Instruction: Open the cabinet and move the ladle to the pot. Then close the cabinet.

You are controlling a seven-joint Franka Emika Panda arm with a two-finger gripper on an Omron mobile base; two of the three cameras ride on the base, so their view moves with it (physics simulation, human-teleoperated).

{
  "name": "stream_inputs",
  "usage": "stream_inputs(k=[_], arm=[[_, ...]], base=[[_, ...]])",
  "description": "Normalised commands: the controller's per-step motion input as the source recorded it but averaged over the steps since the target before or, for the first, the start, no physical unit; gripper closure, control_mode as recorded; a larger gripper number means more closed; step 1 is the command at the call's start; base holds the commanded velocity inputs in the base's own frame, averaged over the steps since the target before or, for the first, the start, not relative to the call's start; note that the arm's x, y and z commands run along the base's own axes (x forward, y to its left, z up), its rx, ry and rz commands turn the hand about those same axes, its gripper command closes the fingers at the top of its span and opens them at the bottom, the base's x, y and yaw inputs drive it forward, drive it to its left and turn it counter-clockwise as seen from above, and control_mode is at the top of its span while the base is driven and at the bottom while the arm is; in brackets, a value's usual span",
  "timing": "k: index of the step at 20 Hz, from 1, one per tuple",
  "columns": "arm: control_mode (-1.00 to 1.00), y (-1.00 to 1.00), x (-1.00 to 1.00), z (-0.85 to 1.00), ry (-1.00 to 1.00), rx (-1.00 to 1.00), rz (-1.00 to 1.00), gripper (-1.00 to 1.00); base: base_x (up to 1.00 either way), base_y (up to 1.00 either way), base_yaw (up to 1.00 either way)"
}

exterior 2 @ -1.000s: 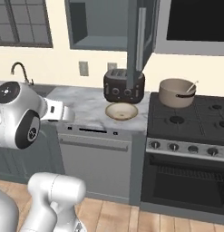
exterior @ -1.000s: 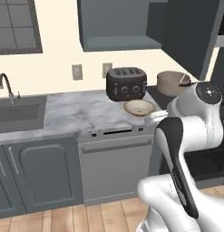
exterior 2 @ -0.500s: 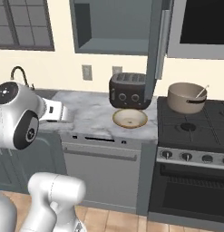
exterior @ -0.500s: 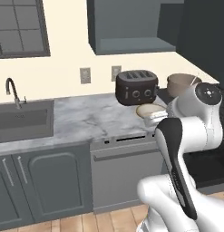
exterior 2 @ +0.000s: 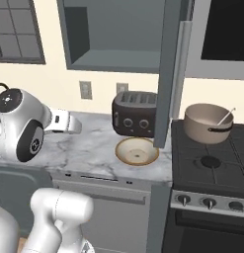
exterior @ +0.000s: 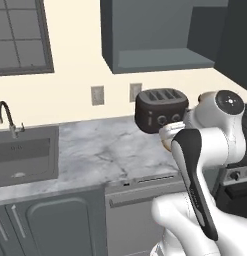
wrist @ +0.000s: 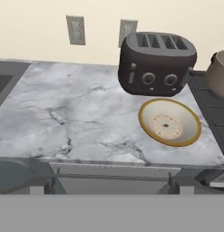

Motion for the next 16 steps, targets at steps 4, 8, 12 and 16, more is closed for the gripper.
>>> stream_inputs(k=[4, 8, 12, 16], arm=[[1.0, 0.0, 0.0, 0.0, 0.0, 0.0, 0.0, -1.0], [1.0, 0.0, 0.0, 0.0, 0.0, 0.0, 0.0, -1.0], [1.0, 0.0, 0.0, 0.0, 0.0, 0.0, 0.0, -1.0], [1.0, 0.0, 0.0, 0.0, 0.0, 0.0, 0.0, -1.0]], base=[[0.43, 0.0, 0.0], [0.11, 0.0, 0.0], [0.0, 0.0, 0.0], [0.0, 0.0, 0.0]])
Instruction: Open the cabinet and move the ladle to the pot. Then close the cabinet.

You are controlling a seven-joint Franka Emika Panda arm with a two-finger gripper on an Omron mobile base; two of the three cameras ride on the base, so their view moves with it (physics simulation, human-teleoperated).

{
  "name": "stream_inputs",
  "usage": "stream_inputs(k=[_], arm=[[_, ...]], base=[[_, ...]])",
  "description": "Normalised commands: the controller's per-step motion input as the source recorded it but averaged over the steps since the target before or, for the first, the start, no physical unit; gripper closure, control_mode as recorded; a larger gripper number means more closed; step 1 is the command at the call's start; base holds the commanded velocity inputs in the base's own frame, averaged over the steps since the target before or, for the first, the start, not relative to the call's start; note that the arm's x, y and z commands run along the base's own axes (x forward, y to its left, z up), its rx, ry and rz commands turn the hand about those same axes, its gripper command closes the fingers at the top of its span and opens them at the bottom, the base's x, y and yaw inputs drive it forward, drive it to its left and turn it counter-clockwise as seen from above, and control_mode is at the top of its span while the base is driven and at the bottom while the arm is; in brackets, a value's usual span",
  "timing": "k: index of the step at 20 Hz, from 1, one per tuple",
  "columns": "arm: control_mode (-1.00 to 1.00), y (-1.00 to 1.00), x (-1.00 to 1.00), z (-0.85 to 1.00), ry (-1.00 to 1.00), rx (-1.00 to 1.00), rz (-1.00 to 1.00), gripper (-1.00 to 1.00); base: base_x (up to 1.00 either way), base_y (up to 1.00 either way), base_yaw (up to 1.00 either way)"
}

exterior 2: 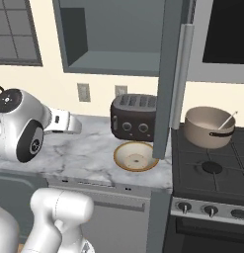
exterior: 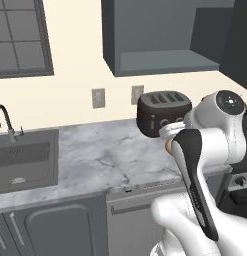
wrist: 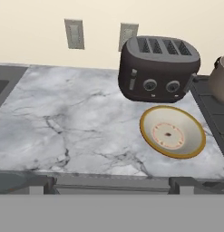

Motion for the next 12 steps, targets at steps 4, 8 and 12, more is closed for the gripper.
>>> stream_inputs(k=[4, 8, 12], arm=[[1.0, 0.0, 0.0, 0.0, 0.0, 0.0, 0.0, -1.0], [1.0, 0.0, 0.0, 0.0, 0.0, 0.0, 0.0, -1.0], [-1.0, 0.0, -0.07, 0.0, -0.04, 0.0, 0.0, -1.0]], base=[[0.0, 0.0, 0.0], [-0.01, 0.0, 0.0], [-0.22, -0.01, 0.0]])
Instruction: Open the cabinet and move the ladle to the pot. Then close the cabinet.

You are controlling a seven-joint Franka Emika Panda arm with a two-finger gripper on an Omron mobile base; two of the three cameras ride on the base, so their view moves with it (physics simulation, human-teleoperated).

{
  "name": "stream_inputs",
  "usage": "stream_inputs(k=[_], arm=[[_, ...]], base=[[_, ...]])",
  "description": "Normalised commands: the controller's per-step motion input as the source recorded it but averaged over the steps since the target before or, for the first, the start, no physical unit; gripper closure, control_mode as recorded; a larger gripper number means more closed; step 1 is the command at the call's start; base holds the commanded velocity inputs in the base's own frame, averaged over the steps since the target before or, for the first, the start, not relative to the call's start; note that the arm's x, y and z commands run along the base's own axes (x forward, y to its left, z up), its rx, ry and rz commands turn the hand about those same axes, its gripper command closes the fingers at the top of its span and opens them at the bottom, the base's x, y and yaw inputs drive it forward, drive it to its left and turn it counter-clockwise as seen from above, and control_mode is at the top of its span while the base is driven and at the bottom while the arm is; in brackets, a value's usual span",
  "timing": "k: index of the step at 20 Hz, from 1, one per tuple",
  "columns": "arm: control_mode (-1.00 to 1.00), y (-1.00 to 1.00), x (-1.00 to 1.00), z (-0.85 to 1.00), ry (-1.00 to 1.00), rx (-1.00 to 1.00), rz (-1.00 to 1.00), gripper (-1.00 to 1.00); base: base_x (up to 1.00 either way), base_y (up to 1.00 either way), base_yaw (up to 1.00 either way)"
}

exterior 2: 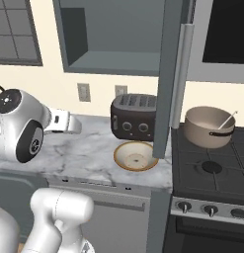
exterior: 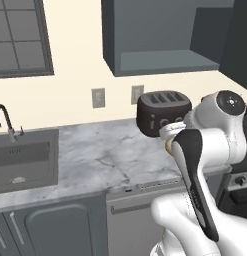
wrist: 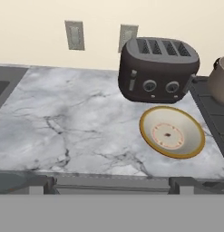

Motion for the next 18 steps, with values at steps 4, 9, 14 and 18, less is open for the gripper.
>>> stream_inputs(k=[4, 9, 14, 18], arm=[[-1.0, -0.14, -0.62, 0.02, -0.18, 0.0, 0.04, -1.0], [-1.0, -0.18, -0.56, 0.09, -0.18, 0.0, 0.09, -1.0], [-1.0, -0.17, -0.4, 0.13, -0.19, 0.0, 0.08, -1.0], [-1.0, -0.17, -0.47, 0.21, -0.12, 0.0, 0.03, -1.0]], base=[[0.0, 0.0, 0.0], [0.0, 0.0, 0.0], [0.0, 0.0, 0.0], [0.0, 0.0, 0.0]])
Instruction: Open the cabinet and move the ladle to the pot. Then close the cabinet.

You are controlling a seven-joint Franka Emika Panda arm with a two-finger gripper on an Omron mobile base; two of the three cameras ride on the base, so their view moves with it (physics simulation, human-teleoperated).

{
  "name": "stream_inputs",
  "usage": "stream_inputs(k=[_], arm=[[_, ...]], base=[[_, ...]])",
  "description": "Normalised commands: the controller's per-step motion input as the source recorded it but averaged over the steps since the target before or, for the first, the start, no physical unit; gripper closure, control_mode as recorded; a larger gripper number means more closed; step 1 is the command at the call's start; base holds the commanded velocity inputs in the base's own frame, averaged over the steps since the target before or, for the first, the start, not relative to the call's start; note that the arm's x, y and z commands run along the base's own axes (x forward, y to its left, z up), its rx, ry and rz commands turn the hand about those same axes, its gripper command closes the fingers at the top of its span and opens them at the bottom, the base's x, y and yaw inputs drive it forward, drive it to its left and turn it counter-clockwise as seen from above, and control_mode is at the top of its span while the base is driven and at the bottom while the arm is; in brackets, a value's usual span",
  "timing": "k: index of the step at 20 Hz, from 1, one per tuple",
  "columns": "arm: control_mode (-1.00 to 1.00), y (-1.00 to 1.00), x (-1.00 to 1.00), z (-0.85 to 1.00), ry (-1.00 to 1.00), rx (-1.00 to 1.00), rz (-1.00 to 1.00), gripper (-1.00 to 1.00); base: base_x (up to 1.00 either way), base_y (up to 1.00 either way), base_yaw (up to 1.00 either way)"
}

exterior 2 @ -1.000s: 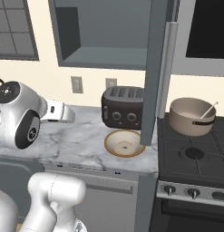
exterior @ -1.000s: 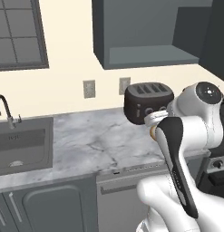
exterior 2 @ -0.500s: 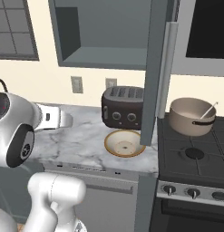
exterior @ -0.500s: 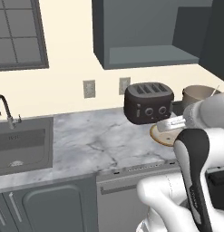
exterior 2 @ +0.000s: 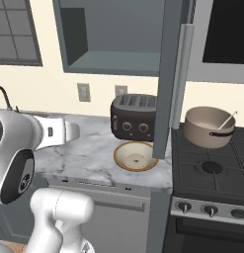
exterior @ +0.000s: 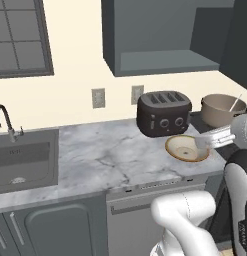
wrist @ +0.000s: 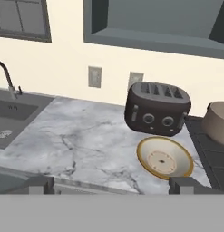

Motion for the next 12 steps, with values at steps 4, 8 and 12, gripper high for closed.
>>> stream_inputs(k=[4, 8, 12], arm=[[-1.0, -0.03, -0.47, 0.12, -0.08, 0.0, 0.0, -1.0], [-1.0, 0.0, -0.41, 0.09, -0.04, 0.0, 0.0, -1.0], [-1.0, -0.02, -0.44, 0.06, -0.06, 0.0, 0.0, -1.0]], base=[[0.0, 0.0, 0.0], [0.0, 0.0, 0.0], [0.0, 0.0, 0.0]])
